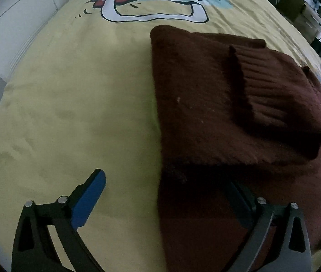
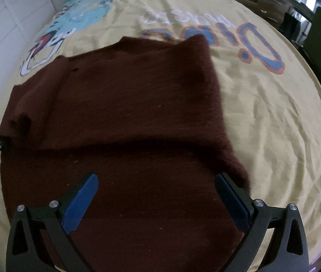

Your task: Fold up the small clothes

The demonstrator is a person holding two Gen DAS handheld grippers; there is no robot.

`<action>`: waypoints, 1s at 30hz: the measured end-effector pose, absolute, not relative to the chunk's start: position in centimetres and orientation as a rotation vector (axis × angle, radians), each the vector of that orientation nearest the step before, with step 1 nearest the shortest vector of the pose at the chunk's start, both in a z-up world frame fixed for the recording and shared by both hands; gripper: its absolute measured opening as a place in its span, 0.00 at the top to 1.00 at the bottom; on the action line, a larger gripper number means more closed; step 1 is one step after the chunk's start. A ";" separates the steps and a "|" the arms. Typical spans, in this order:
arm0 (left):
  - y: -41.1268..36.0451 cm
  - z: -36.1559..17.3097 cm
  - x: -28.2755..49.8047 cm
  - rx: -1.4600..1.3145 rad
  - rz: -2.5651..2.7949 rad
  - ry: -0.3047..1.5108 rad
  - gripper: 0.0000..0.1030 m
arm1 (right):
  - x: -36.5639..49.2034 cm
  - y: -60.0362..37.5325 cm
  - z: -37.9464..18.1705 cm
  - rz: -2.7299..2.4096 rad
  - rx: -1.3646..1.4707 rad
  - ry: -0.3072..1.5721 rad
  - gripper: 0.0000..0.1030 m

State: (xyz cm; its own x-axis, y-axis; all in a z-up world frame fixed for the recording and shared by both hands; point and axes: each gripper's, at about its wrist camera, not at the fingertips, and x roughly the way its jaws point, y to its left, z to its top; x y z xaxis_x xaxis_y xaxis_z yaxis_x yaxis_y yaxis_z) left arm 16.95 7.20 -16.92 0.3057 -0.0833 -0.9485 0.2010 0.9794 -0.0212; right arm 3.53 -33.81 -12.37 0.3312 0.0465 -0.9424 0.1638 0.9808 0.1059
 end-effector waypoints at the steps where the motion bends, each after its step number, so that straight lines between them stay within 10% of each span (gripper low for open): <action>1: 7.1 -17.1 17.2 0.108 -0.195 1.236 0.06 | 3.8 -33.3 -12.4 -0.072 0.183 1.239 0.00; 8: 6.8 -17.7 17.9 0.081 -0.258 1.204 0.32 | 8.4 -27.3 -10.8 0.031 0.048 1.239 0.00; 15: 6.8 -16.8 17.7 0.091 -0.368 1.206 0.85 | 13.9 -19.4 -8.4 0.192 -0.024 1.198 0.00; 30: 7.9 -17.5 18.5 0.070 -0.395 1.285 0.88 | 20.5 -7.4 -13.1 0.321 -0.343 1.289 0.00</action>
